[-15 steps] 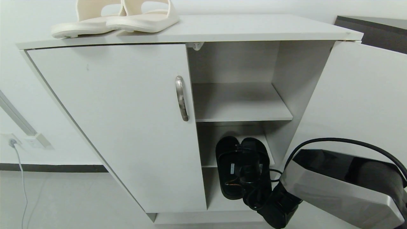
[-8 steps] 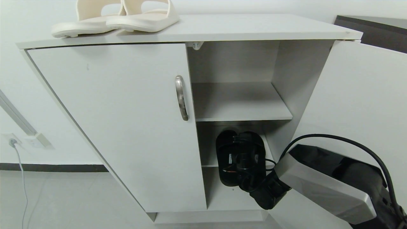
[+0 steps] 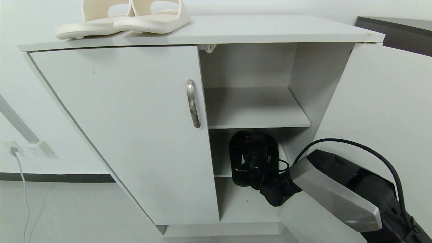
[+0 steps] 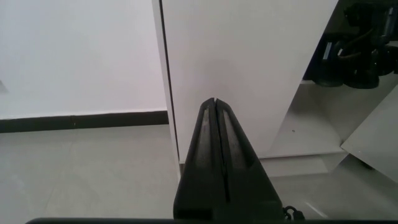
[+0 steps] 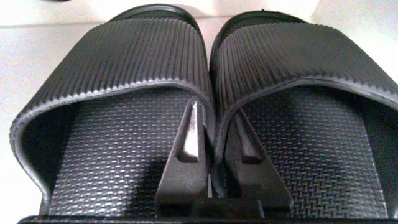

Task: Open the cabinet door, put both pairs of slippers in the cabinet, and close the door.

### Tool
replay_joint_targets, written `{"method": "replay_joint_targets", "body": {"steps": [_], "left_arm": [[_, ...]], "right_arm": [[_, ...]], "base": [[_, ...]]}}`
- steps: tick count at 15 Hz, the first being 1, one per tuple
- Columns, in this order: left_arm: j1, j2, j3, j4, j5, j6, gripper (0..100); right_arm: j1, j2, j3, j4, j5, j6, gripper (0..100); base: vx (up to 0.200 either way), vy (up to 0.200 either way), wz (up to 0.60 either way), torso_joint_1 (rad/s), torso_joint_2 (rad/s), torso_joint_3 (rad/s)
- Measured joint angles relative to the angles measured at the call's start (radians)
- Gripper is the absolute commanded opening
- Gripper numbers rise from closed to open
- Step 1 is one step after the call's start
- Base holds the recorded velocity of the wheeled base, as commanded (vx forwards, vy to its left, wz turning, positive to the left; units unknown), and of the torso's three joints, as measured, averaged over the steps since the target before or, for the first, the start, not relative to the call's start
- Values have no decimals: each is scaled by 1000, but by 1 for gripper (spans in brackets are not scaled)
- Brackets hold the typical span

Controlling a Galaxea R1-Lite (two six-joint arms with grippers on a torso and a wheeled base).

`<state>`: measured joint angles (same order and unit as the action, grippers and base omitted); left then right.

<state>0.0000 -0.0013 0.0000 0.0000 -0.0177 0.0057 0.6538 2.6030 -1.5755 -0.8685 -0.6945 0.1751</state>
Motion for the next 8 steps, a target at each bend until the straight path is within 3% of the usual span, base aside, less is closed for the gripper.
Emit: {"method": "replay_joint_targets", "body": {"steps": [6,7,8], "left_arm": [[0,0,0,0,0,0,0],[0,0,0,0,0,0,0],[0,0,0,0,0,0,0]], "right_arm": [[-9,26,-29,19,18,0,0],[-8,27,-30,21,18,1,100],[-9,29,-31,21,18,0,100]], "base": [[0,0,0,0,0,0],[0,0,0,0,0,0],[0,0,0,0,0,0]]}}
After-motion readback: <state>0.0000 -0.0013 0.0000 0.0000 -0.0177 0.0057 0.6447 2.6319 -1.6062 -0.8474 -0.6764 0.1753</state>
